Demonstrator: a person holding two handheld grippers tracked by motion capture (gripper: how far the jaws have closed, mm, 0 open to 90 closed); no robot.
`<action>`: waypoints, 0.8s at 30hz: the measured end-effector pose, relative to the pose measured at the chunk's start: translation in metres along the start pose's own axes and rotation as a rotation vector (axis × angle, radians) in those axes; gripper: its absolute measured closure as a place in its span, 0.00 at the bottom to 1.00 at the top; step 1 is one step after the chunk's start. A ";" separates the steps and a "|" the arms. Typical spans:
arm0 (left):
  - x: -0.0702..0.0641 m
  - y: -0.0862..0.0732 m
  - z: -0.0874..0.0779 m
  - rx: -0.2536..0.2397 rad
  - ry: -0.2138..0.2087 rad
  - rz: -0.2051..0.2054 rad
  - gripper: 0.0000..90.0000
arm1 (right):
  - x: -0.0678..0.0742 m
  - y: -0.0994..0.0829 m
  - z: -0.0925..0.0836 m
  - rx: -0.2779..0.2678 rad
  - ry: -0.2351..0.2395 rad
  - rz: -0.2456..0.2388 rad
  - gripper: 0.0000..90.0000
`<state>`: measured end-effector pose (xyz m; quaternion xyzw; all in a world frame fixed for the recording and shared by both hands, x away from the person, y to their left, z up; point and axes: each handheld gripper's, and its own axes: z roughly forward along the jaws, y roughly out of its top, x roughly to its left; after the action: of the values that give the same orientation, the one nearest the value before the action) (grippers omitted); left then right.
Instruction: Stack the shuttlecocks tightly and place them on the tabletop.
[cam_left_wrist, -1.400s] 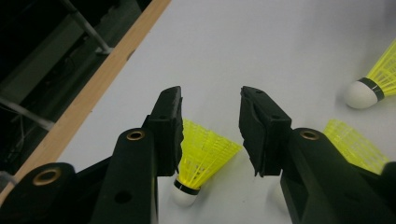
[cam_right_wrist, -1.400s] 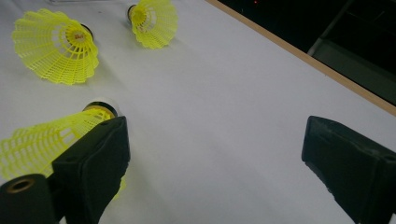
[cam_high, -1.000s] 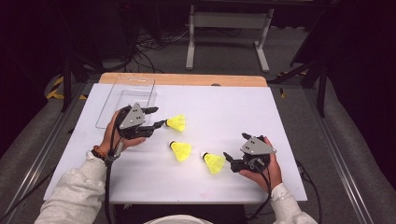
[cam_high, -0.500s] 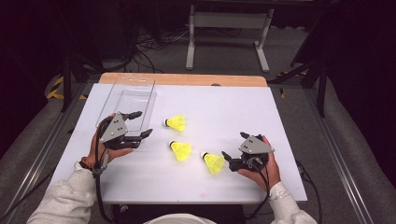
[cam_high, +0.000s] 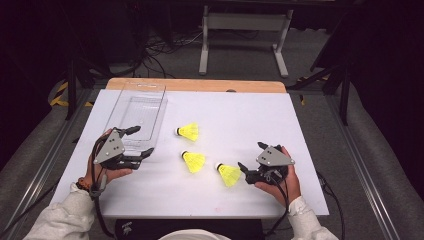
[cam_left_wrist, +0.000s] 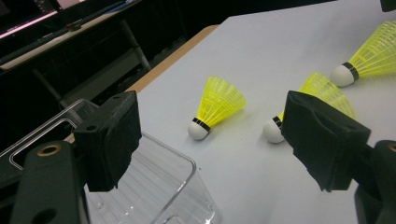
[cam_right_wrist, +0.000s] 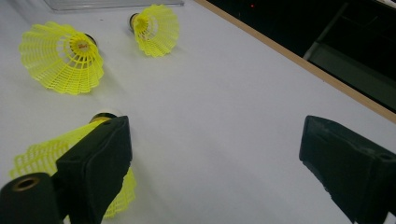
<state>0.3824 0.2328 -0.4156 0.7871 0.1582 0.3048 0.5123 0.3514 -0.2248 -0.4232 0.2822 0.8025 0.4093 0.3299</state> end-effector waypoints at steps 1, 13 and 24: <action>-0.001 -0.001 -0.001 0.000 0.001 -0.005 0.22 | 0.001 0.000 -0.001 -0.001 -0.002 0.000 0.12; -0.009 -0.022 -0.024 -0.006 0.016 -0.040 0.19 | 0.021 0.002 -0.008 -0.007 0.021 -0.004 0.13; -0.019 -0.047 -0.043 0.021 0.041 -0.092 0.17 | 0.046 -0.008 -0.023 0.007 0.067 0.018 0.22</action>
<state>0.3436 0.2731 -0.4519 0.7780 0.2080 0.2952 0.5140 0.3041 -0.2068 -0.4337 0.2769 0.8119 0.4186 0.2982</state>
